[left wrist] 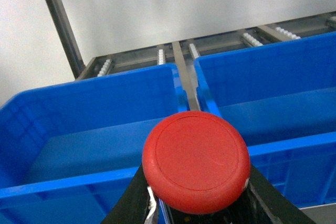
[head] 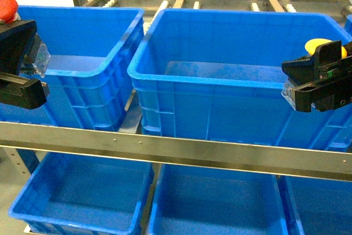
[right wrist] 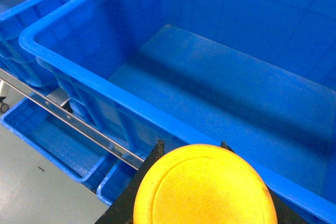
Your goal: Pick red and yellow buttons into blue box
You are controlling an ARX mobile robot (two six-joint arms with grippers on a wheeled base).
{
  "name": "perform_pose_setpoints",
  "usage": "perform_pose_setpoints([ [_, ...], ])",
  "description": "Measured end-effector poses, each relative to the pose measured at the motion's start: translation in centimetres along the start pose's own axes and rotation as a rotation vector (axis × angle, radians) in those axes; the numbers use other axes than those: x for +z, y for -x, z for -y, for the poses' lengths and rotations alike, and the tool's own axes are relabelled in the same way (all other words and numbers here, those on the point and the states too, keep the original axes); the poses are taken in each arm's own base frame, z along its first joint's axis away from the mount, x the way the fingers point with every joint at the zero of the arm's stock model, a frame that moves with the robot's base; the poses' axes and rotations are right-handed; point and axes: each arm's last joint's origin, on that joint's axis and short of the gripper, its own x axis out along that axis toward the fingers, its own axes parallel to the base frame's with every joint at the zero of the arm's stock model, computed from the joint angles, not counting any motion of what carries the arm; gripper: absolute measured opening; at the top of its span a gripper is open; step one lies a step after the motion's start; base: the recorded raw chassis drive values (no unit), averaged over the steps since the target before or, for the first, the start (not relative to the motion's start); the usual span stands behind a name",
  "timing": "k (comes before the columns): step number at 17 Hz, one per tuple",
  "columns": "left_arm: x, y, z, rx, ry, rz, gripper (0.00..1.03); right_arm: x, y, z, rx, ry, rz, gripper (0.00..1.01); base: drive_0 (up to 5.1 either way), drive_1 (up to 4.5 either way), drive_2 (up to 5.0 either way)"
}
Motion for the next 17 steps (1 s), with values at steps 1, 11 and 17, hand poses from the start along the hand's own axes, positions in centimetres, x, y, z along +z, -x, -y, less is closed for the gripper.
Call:
perform_pose_setpoints([
  [1,0.0,0.0,0.0,0.000,0.000,0.001,0.25,0.0,0.0,0.0,0.000,0.000,-0.001,0.27,4.1,-1.90,-1.9],
  [11,0.0,0.0,0.0,0.000,0.000,0.000,0.25,1.8,-2.9,0.8,0.086,0.035,0.023,0.27,4.1,-1.90,-1.9],
  [17,0.0,0.0,0.0,-0.001,0.000,0.000,0.25,4.7,-10.1,2.4,0.139,0.141,0.037,0.27,4.1,-1.90,-1.9],
])
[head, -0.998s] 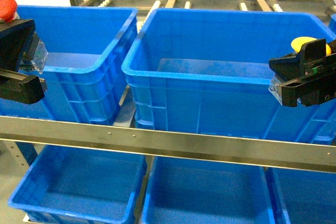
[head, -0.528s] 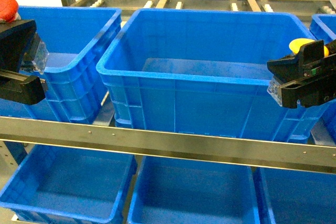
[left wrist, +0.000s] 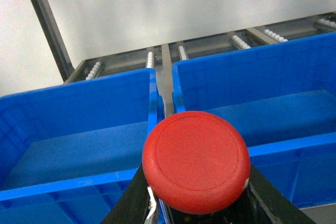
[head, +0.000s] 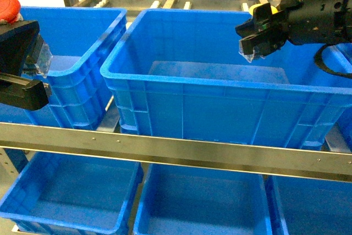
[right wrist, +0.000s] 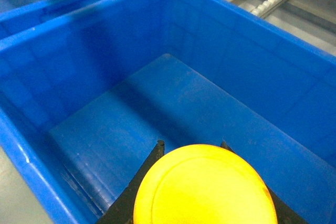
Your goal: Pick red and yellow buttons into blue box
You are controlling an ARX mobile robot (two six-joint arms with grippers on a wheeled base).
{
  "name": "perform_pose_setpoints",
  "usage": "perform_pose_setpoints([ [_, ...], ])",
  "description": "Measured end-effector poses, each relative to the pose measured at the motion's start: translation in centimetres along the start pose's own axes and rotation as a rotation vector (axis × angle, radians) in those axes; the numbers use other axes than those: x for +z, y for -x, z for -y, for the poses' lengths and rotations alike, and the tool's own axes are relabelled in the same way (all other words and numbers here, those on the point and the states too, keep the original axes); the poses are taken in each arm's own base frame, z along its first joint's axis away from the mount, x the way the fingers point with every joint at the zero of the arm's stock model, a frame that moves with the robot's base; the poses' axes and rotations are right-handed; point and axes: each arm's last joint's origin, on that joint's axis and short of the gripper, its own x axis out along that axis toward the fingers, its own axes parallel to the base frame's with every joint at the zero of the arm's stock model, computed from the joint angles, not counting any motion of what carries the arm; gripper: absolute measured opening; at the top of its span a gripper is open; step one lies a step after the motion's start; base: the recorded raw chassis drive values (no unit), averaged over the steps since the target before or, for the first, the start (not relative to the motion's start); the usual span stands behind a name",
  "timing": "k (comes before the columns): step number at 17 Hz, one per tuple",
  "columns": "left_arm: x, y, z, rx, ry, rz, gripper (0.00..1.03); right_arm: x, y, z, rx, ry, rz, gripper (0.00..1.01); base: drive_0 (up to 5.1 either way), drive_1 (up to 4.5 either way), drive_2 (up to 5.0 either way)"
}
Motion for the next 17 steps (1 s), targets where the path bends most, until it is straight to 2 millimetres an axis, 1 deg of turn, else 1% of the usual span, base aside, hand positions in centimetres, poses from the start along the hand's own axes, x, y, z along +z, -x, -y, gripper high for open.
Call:
perform_pose_setpoints([
  [2,0.0,0.0,0.0,0.000,0.000,0.000,0.25,-0.3,-2.2,0.7,0.013,0.027,-0.034,0.27,4.1,-1.90,-1.9],
  [3,0.0,0.0,0.0,0.000,0.000,0.000,0.25,-0.8,-3.2,1.0,0.010,0.037,-0.066,0.27,4.1,-1.90,-1.9],
  [4,0.0,0.0,0.0,0.000,0.000,0.000,0.25,-1.7,-4.1,1.1,0.014,0.038,-0.095,0.27,4.1,-1.90,-1.9],
  [5,0.0,0.0,0.0,0.000,0.000,0.000,0.25,-2.5,-4.2,1.6,0.001,0.048,-0.122,0.27,0.0,0.00,0.0],
  [6,0.0,0.0,0.0,0.000,0.001,0.001,0.25,-2.6,-4.1,1.8,0.002,0.054,-0.123,0.28,0.0,0.00,0.0],
  [8,0.0,0.0,0.0,0.000,0.000,0.000,0.25,-2.6,-4.1,1.8,0.002,0.055,-0.122,0.52,0.0,0.00,0.0],
  [12,0.0,0.0,0.0,0.000,0.000,0.000,0.25,-2.6,-4.1,1.8,0.003,0.055,-0.121,0.66,0.0,0.00,0.0],
  [13,0.0,0.0,0.0,0.000,0.000,0.000,0.25,-2.6,-4.1,1.8,0.003,0.055,-0.121,0.75,0.0,0.00,0.0],
  [14,0.0,0.0,0.0,0.000,0.000,0.000,0.25,-2.6,-4.1,1.8,0.003,0.055,-0.121,0.90,0.0,0.00,0.0],
  [15,0.0,0.0,0.0,0.000,0.000,0.000,0.25,-2.6,-4.1,1.8,0.003,0.055,-0.121,1.00,0.0,0.00,0.0],
  [16,0.0,0.0,0.0,0.000,0.000,0.000,0.25,-2.6,-4.1,1.8,0.004,0.055,-0.121,0.97,0.0,0.00,0.0],
  [17,0.0,0.0,0.0,0.000,0.000,0.000,0.25,-2.6,-4.1,1.8,0.004,0.055,-0.121,0.97,0.0,0.00,0.0],
])
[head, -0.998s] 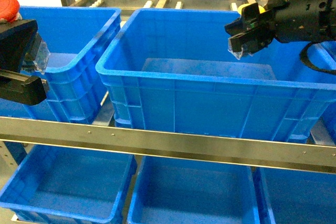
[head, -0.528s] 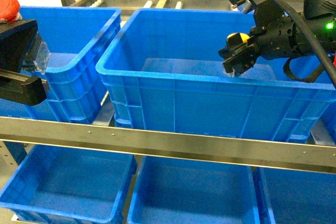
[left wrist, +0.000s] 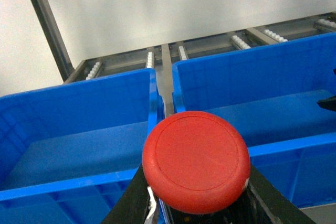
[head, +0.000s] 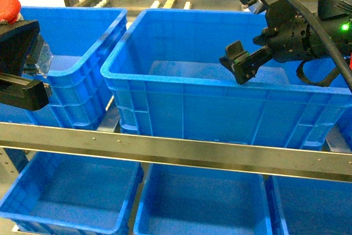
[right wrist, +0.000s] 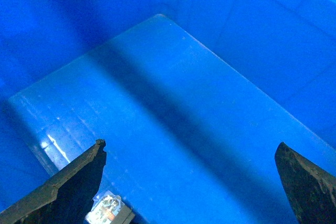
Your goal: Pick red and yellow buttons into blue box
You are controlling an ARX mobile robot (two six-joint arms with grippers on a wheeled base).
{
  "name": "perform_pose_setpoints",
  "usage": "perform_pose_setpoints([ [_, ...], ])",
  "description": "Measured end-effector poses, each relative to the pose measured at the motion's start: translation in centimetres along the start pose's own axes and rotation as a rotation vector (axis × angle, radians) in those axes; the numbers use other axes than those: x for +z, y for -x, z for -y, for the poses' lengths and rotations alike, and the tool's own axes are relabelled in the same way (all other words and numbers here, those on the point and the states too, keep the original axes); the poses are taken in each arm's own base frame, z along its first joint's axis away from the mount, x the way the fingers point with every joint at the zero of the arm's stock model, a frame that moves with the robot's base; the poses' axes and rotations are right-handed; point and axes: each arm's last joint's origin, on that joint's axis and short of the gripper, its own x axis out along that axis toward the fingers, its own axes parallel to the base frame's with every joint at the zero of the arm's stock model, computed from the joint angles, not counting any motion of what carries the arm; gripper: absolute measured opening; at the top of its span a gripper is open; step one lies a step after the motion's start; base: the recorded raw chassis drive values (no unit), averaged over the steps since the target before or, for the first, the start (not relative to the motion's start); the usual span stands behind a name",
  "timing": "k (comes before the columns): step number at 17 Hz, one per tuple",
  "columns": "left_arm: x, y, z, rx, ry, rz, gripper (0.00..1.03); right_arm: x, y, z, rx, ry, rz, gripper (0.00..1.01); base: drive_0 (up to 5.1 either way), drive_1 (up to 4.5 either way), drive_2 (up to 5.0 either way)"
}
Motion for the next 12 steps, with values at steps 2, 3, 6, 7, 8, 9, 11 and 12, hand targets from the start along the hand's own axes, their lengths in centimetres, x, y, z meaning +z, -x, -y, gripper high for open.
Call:
perform_pose_setpoints([
  [2,0.0,0.0,0.0,0.000,0.000,0.000,0.25,0.0,0.0,0.0,0.000,0.000,0.000,0.98,0.0,0.00,0.0],
  [3,0.0,0.0,0.0,0.000,0.000,0.000,0.25,0.0,0.0,0.0,0.000,0.000,0.000,0.98,0.0,0.00,0.0],
  [6,0.6,-3.4,-0.1,-0.055,0.000,0.008,0.25,0.0,0.0,0.0,0.000,0.001,0.002,0.98,0.0,0.00,0.0],
  [7,1.1,-6.0,-0.1,-0.061,-0.008,0.031,0.25,0.1,0.0,0.0,0.003,0.001,0.005,0.98,0.0,0.00,0.0],
  [8,1.1,-8.4,0.0,-0.070,-0.015,0.036,0.25,0.1,0.0,0.0,0.002,0.001,0.004,0.98,0.0,0.00,0.0],
  [9,0.6,-10.4,0.4,-0.072,-0.033,0.024,0.25,0.1,0.0,0.0,0.002,0.001,0.004,0.98,0.0,0.00,0.0],
  [11,-2.2,-13.7,1.7,-0.105,-0.049,-0.081,0.25,0.1,0.0,0.0,0.003,0.001,0.004,0.98,0.0,0.00,0.0],
  [12,-3.6,-14.5,2.4,-0.129,-0.052,-0.107,0.25,0.1,0.0,0.0,0.002,0.001,0.004,0.98,0.0,0.00,0.0],
])
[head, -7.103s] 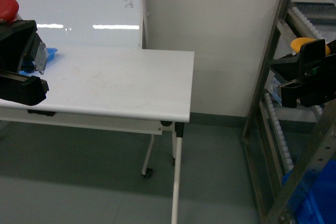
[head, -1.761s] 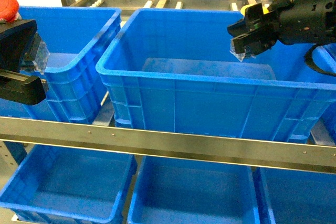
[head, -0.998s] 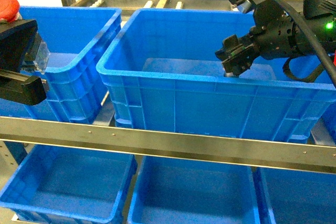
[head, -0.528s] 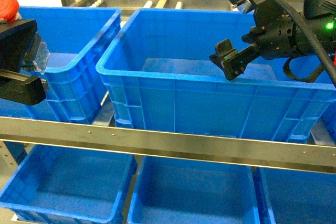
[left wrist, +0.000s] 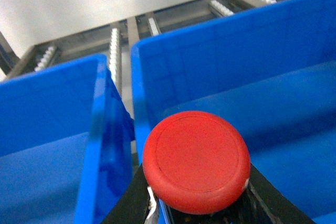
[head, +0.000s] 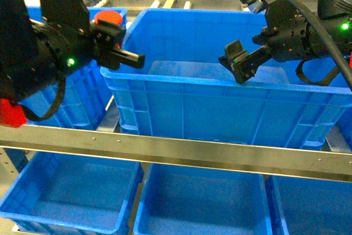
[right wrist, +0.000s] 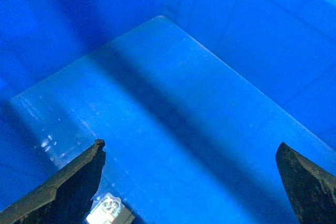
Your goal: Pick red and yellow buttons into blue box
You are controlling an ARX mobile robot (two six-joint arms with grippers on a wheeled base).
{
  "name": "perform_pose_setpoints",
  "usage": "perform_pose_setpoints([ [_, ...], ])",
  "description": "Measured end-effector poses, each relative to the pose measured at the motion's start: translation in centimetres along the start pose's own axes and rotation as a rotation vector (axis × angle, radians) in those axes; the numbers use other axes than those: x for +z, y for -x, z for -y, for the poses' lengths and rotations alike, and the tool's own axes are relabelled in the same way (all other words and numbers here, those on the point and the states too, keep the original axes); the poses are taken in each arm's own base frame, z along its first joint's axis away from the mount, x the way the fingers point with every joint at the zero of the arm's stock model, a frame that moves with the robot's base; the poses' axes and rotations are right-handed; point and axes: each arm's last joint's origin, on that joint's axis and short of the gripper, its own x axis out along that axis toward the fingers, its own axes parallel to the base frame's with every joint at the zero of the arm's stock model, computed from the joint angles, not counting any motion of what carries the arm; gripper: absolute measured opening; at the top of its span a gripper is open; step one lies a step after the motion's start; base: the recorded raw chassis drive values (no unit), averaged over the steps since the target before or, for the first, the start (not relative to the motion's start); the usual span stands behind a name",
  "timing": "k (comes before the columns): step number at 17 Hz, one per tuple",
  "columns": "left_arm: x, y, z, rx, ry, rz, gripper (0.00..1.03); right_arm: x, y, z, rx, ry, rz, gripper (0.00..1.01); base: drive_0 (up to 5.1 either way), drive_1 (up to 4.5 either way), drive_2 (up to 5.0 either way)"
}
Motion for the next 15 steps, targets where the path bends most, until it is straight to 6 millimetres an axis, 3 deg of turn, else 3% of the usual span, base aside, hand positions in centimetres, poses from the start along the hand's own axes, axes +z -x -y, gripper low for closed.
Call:
perform_pose_setpoints([
  [3,-0.2,-2.6,1.9,-0.057,-0.024,0.021,0.25,0.0,0.0,0.0,0.000,0.000,0.000,0.98,0.0,0.00,0.0],
  [7,1.1,-3.4,3.3,-0.117,-0.062,0.035,0.25,0.0,0.0,0.0,0.000,0.000,0.000,0.98,0.0,0.00,0.0],
  [9,1.2,-3.5,2.8,-0.097,-0.068,0.040,0.43,0.0,0.0,0.0,-0.001,0.000,0.000,0.98,0.0,0.00,0.0],
  [13,1.2,-3.5,2.6,-0.093,-0.071,0.039,0.92,0.0,0.0,0.0,0.000,0.000,0.000,0.98,0.0,0.00,0.0],
  [14,1.2,-3.5,2.8,-0.096,-0.073,0.040,1.00,0.0,0.0,0.0,0.000,0.000,0.000,0.98,0.0,0.00,0.0],
  [15,1.2,-3.5,2.8,-0.096,-0.075,0.041,0.97,0.0,0.0,0.0,0.000,0.000,0.000,0.98,0.0,0.00,0.0],
])
